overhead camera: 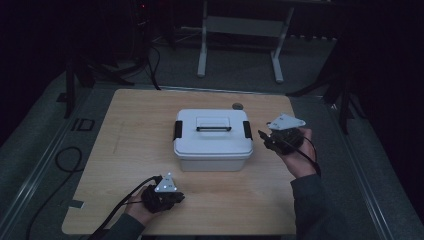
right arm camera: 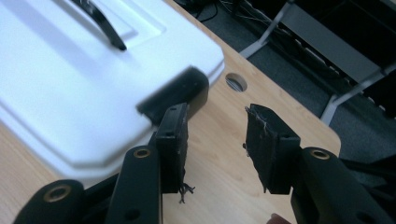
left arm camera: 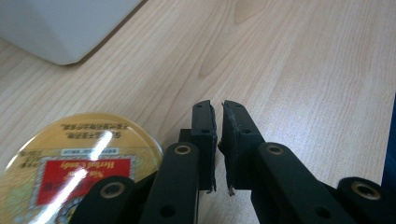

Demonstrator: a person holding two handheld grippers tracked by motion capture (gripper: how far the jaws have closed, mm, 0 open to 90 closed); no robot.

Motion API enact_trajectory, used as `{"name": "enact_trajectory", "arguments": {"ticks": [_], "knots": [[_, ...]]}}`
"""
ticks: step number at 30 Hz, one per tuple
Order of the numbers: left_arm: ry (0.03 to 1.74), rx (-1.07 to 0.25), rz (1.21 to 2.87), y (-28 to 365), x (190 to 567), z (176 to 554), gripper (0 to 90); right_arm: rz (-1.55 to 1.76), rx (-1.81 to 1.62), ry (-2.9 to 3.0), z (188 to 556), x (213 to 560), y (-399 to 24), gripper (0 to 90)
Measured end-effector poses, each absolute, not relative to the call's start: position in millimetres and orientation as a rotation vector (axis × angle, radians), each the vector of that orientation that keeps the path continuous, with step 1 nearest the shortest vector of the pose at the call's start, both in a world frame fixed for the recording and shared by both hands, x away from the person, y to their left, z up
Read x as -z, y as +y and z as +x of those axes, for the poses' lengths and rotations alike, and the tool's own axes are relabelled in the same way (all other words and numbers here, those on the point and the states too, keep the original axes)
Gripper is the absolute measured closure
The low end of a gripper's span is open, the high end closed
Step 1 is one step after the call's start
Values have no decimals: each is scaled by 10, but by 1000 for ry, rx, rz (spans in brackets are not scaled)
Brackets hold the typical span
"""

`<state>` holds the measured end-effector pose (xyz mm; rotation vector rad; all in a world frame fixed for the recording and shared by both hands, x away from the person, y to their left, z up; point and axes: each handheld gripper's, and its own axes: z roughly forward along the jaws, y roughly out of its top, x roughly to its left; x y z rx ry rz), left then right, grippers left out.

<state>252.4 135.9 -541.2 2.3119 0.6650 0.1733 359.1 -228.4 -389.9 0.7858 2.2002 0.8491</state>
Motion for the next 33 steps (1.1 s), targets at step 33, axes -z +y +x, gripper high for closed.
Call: {"name": "enact_trajectory", "arguments": {"ticks": [33], "knots": [[616,-119,2325,1315,5498,2556,611,492,-725,2405,3978,3507,-1832,520]]}}
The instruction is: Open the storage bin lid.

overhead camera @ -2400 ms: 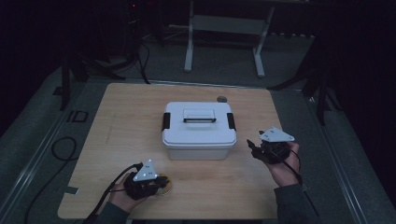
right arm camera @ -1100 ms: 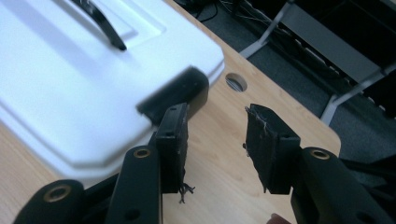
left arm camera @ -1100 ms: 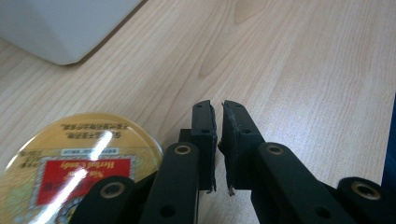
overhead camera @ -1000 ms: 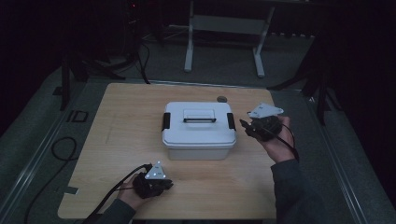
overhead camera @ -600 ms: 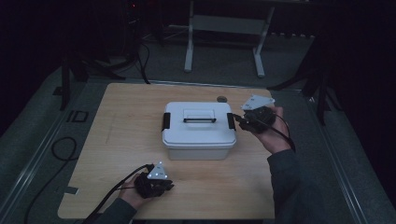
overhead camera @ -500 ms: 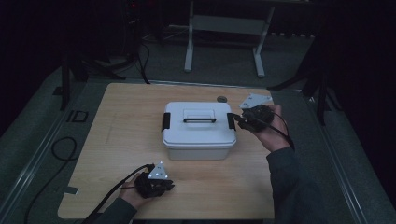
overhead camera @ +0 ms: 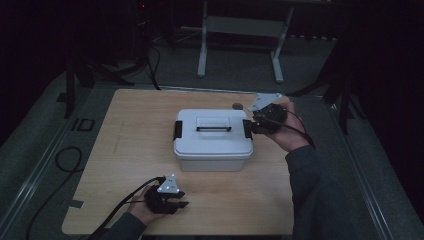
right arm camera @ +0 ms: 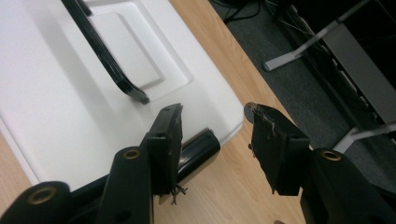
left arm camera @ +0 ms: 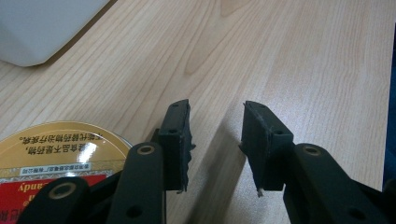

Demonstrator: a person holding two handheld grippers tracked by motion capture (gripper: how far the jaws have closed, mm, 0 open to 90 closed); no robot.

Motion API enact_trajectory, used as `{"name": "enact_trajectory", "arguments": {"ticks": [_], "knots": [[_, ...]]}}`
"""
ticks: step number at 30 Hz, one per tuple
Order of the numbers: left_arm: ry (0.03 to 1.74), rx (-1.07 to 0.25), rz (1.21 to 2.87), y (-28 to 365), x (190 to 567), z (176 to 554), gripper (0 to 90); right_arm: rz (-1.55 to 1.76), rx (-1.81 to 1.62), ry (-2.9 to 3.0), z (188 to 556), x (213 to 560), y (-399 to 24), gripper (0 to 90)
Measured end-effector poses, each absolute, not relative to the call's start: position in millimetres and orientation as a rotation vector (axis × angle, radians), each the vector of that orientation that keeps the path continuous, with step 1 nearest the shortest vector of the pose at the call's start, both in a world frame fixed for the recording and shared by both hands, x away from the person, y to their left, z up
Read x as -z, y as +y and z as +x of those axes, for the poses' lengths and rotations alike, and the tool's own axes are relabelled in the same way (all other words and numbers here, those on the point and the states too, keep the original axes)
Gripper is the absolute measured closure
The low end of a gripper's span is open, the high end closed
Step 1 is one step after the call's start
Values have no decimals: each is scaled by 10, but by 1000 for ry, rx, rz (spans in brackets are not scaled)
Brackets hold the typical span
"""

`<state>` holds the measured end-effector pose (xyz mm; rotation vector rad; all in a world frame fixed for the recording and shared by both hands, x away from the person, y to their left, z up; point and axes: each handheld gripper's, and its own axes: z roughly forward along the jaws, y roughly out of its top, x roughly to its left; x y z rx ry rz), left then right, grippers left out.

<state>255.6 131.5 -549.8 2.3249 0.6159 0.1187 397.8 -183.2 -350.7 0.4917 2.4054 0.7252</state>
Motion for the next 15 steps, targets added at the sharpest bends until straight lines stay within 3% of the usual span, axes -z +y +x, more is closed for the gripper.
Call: {"name": "enact_trajectory", "arguments": {"ticks": [15], "knots": [[629,-105,2317,1322,5498,2562,606,328,-648,2525,4019,3428,-1624,539]]}}
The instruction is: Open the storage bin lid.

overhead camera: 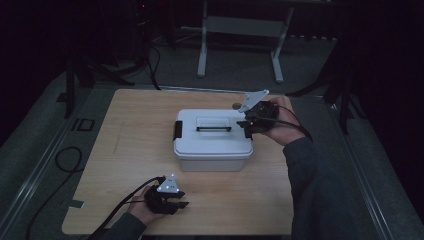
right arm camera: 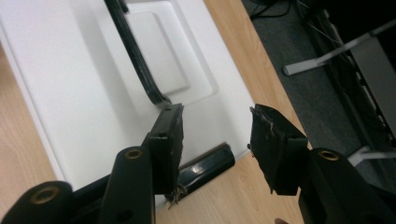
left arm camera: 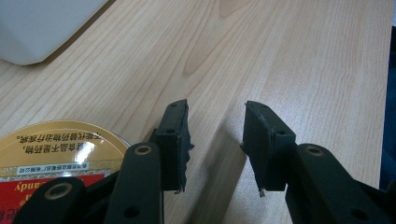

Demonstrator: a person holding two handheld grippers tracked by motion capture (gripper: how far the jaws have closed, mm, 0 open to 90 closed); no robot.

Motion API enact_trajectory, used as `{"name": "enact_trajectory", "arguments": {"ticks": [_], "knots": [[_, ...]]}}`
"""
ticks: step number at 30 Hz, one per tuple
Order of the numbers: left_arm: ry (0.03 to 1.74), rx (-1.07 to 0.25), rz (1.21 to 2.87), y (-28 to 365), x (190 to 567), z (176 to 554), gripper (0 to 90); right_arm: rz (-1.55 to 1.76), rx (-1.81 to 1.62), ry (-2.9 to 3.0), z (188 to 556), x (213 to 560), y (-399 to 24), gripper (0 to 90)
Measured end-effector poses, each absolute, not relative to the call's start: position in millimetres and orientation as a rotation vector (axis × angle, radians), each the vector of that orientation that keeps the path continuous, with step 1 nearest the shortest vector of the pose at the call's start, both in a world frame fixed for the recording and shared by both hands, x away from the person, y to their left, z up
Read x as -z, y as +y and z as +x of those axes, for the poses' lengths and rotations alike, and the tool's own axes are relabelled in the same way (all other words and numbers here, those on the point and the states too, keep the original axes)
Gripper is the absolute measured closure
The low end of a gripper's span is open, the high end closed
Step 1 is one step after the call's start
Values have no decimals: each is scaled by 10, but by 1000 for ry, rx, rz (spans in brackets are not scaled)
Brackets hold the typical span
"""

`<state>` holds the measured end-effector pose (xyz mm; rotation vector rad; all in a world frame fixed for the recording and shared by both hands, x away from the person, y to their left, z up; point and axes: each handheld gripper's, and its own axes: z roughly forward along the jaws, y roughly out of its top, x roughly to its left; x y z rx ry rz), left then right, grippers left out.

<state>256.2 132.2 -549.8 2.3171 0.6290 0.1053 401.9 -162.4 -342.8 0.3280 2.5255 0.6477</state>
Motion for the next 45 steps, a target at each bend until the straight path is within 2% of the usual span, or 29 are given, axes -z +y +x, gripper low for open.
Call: {"name": "enact_trajectory", "arguments": {"ticks": [12,45], "knots": [[630,-102,2315,1324,5500,2560,599,232,-568,2598,4068,3324,-1439,564],[608,-188,2346,1291,5495,2507,597,77,-418,2663,4071,3240,-1099,547]]}}
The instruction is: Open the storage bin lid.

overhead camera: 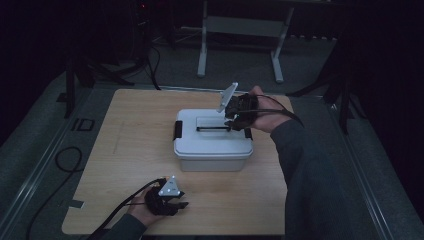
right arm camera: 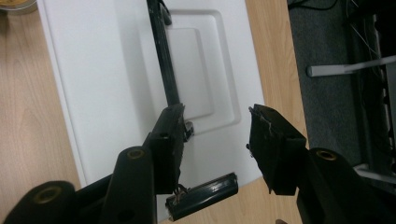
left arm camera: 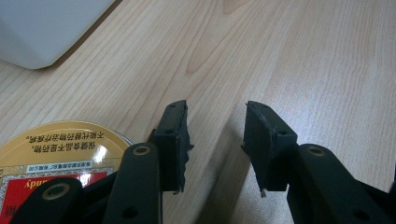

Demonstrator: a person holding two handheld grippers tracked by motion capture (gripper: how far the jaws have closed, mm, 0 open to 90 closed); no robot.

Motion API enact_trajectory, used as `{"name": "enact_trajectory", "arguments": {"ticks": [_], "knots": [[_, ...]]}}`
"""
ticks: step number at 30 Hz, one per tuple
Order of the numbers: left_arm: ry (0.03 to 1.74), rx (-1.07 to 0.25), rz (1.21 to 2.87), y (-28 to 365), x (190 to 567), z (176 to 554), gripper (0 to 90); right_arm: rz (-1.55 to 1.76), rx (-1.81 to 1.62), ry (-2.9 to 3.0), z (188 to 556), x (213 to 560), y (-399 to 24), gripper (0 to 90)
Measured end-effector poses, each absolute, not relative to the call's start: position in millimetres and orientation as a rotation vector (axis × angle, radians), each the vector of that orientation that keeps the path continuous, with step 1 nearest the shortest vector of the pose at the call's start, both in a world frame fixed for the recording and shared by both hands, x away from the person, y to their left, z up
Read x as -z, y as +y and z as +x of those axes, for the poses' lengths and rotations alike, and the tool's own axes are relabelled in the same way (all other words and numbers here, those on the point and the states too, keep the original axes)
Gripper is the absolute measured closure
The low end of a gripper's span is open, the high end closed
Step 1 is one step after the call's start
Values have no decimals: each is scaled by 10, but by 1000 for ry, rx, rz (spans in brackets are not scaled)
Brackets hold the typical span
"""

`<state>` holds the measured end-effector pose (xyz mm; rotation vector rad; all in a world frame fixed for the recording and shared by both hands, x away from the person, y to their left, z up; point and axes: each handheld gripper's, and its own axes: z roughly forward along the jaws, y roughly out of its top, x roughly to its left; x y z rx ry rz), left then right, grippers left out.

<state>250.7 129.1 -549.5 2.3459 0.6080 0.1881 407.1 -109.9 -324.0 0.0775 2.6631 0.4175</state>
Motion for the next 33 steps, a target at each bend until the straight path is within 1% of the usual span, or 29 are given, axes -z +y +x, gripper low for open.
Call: {"name": "enact_trajectory", "arguments": {"ticks": [16,19,33], "knots": [[621,-183,2342,1289,5495,2503,596,-6,-355,2713,4095,3264,-895,563],[624,-191,2341,1288,5496,2498,608,-14,-319,2719,4108,3286,-854,563],[621,-195,2344,1290,5495,2492,606,-73,-211,2749,4118,3433,-682,545]]}}
